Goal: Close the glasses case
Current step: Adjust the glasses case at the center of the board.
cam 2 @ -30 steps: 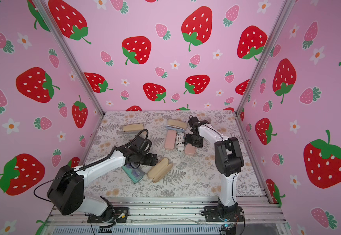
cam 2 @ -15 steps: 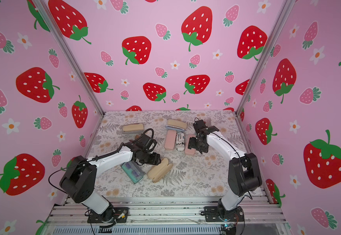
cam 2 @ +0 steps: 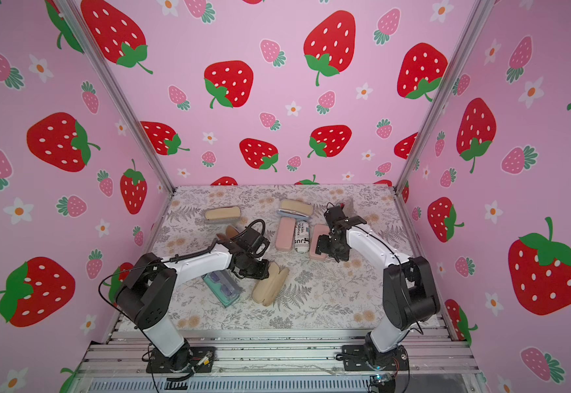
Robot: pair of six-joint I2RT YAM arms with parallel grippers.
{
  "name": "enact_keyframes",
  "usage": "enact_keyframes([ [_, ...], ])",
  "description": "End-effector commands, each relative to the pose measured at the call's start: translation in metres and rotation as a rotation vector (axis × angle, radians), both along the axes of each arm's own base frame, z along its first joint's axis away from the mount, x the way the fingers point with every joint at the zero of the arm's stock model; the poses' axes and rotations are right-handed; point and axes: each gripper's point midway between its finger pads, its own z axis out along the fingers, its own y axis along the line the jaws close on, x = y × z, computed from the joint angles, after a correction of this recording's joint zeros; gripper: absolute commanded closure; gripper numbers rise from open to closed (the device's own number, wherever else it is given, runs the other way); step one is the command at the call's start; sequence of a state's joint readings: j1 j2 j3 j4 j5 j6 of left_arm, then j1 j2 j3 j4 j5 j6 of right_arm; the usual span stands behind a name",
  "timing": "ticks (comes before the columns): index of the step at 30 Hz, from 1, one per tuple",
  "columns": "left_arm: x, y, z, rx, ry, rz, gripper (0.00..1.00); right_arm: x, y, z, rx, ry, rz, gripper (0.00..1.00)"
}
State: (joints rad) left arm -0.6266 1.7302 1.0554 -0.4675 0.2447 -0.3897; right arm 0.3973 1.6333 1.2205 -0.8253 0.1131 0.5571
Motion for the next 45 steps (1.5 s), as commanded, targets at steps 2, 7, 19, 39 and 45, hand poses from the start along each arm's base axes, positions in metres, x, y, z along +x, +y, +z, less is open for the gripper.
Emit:
enact_keyframes([
  [2, 0.008, -0.012, 0.009, -0.027, -0.023, -0.008, 0.9, -0.003, 0.002, 0.006, 0.022, -0.019, -0.004, 0.24],
  [7, 0.015, -0.021, 0.013, -0.041, -0.037, 0.022, 0.92, -0.005, 0.002, 0.004, 0.029, -0.021, -0.007, 0.24],
  [19, 0.049, -0.057, 0.02, -0.035, -0.102, 0.171, 0.92, -0.011, 0.001, 0.004, 0.036, -0.022, -0.014, 0.24],
  [39, 0.053, -0.08, 0.01, -0.058, -0.089, 0.213, 0.72, -0.014, 0.002, 0.004, 0.053, -0.023, -0.012, 0.23],
  [45, 0.054, -0.078, 0.02, -0.058, -0.11, 0.214, 0.62, -0.013, 0.004, 0.007, 0.064, -0.031, -0.01, 0.23],
])
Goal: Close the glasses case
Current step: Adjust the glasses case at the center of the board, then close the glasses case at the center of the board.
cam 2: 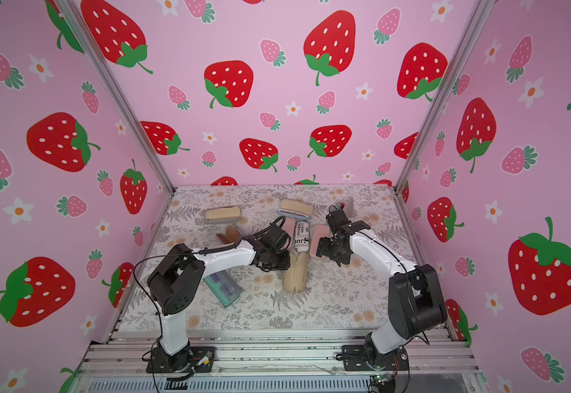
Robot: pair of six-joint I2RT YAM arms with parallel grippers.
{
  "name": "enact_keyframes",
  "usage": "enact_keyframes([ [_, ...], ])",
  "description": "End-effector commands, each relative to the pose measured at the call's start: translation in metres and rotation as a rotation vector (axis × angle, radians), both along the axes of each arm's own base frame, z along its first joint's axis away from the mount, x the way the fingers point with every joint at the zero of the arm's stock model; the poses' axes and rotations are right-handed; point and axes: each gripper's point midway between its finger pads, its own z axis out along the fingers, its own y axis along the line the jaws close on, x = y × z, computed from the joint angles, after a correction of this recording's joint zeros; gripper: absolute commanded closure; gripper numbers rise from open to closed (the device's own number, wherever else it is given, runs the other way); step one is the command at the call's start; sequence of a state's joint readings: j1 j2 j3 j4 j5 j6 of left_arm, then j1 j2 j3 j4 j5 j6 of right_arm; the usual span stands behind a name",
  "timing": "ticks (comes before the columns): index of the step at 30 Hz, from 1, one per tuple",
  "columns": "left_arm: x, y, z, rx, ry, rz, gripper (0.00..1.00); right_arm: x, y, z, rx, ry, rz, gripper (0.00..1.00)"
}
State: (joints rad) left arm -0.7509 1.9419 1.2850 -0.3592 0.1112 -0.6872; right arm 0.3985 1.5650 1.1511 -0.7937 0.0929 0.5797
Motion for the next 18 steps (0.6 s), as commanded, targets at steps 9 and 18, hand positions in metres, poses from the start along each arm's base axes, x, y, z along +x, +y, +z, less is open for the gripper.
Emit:
enact_keyframes([
  [9, 0.009, 0.001, 0.054, -0.029, -0.103, 0.005, 0.59, -0.005, 0.008, 0.012, 0.063, -0.02, 0.007, 0.23],
  [18, 0.004, 0.014, 0.087, -0.045, -0.173, -0.007, 0.71, -0.015, 0.017, 0.016, 0.084, -0.023, 0.029, 0.31],
])
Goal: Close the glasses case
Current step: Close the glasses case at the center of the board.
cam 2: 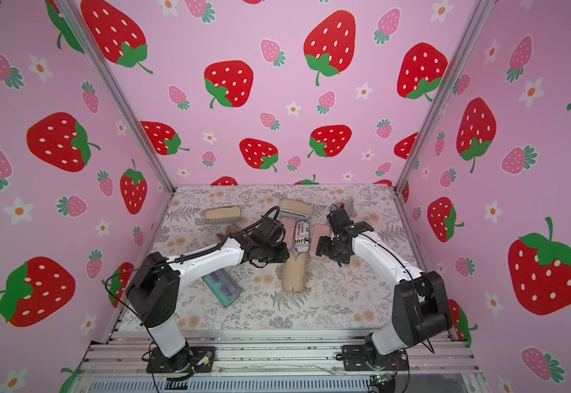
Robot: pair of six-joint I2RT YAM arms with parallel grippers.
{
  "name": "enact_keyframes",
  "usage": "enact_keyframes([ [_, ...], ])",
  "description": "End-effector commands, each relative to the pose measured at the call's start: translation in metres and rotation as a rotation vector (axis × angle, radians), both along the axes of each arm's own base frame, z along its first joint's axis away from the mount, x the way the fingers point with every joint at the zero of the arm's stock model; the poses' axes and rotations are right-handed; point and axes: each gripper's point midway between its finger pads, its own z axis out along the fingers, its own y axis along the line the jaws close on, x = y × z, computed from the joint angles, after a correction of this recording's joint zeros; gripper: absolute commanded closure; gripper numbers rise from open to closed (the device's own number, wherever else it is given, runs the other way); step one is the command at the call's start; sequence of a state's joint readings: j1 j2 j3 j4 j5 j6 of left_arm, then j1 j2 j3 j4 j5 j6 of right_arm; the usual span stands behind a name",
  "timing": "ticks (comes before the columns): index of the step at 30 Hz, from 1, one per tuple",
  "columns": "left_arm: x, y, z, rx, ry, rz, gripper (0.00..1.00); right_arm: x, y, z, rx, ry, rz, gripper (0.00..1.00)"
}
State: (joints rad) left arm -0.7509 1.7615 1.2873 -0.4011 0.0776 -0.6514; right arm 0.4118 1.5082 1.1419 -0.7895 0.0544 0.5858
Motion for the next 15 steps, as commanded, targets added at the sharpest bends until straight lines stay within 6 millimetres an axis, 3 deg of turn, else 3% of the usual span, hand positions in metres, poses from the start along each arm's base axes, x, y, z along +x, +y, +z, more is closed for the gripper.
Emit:
enact_keyframes([
  [1, 0.001, 0.013, 0.015, 0.02, -0.039, 0.013, 0.78, -0.011, 0.009, 0.0, 0.033, 0.011, 0.018, 0.4],
  [3, -0.001, 0.021, 0.015, 0.023, -0.042, 0.02, 0.96, -0.017, 0.015, -0.005, 0.047, 0.035, 0.03, 0.75],
  [5, -0.001, 0.031, 0.011, 0.031, -0.039, 0.031, 1.0, -0.014, 0.023, -0.009, 0.072, 0.025, 0.038, 0.91],
  [10, -0.003, 0.05, -0.008, 0.042, -0.007, 0.055, 1.0, -0.018, 0.038, -0.026, 0.085, 0.055, 0.062, 0.98],
  [15, -0.006, 0.05, -0.032, 0.041, 0.041, 0.052, 1.0, -0.021, 0.051, -0.041, 0.076, 0.082, 0.077, 0.98],
])
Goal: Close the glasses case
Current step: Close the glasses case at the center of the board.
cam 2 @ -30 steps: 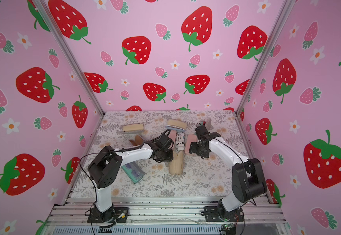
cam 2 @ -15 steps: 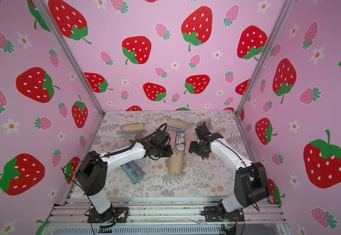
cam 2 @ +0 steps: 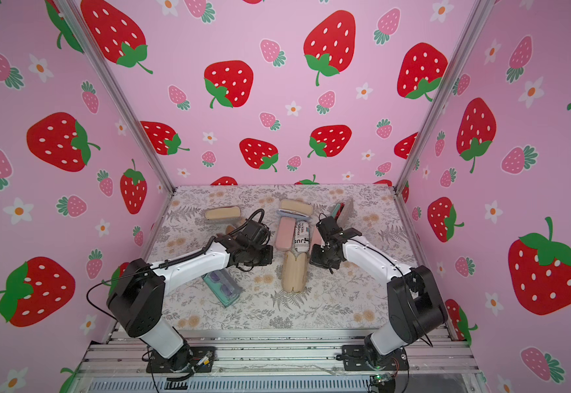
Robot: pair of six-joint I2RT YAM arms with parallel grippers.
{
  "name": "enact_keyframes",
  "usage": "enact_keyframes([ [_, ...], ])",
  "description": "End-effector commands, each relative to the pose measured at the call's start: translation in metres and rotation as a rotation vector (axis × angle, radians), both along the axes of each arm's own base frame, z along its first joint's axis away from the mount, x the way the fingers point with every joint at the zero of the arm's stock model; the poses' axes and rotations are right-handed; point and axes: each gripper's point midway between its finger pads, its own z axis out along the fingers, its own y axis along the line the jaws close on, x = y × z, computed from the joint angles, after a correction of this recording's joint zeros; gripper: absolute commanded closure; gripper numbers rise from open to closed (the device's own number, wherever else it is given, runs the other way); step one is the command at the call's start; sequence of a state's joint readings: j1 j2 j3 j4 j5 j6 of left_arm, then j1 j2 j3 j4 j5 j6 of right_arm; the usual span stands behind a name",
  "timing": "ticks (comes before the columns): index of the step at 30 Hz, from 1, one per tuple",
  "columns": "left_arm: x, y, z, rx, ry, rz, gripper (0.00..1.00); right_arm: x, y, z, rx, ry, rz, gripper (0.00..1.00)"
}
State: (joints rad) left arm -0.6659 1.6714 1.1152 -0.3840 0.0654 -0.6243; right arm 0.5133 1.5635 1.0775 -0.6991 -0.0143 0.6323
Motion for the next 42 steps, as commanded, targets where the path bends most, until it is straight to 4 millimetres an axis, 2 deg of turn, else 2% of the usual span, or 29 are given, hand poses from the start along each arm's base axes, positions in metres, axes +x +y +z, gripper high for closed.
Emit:
enact_keyframes([
  [1, -0.001, -0.009, -0.012, -0.024, 0.019, -0.021, 1.0, -0.003, 0.011, -0.012, 0.016, 0.026, 0.003, 0.98],
  [8, 0.002, -0.019, -0.035, -0.032, 0.065, -0.025, 1.0, -0.006, 0.023, -0.027, -0.006, 0.053, 0.017, 0.96],
  [17, -0.004, -0.048, -0.052, -0.037, 0.116, -0.082, 1.0, -0.005, 0.029, -0.037, -0.019, 0.076, 0.025, 0.95],
  [24, -0.004, -0.065, -0.045, -0.043, 0.104, -0.108, 1.0, -0.004, 0.039, -0.035, 0.003, 0.069, 0.05, 0.93],
  [35, -0.008, -0.078, -0.038, -0.052, 0.096, -0.129, 1.0, -0.001, 0.057, -0.026, 0.061, 0.045, 0.086, 0.93],
  [42, -0.008, -0.084, -0.032, -0.057, 0.086, -0.139, 1.0, -0.001, 0.077, -0.019, 0.148, 0.039, 0.121, 0.92],
])
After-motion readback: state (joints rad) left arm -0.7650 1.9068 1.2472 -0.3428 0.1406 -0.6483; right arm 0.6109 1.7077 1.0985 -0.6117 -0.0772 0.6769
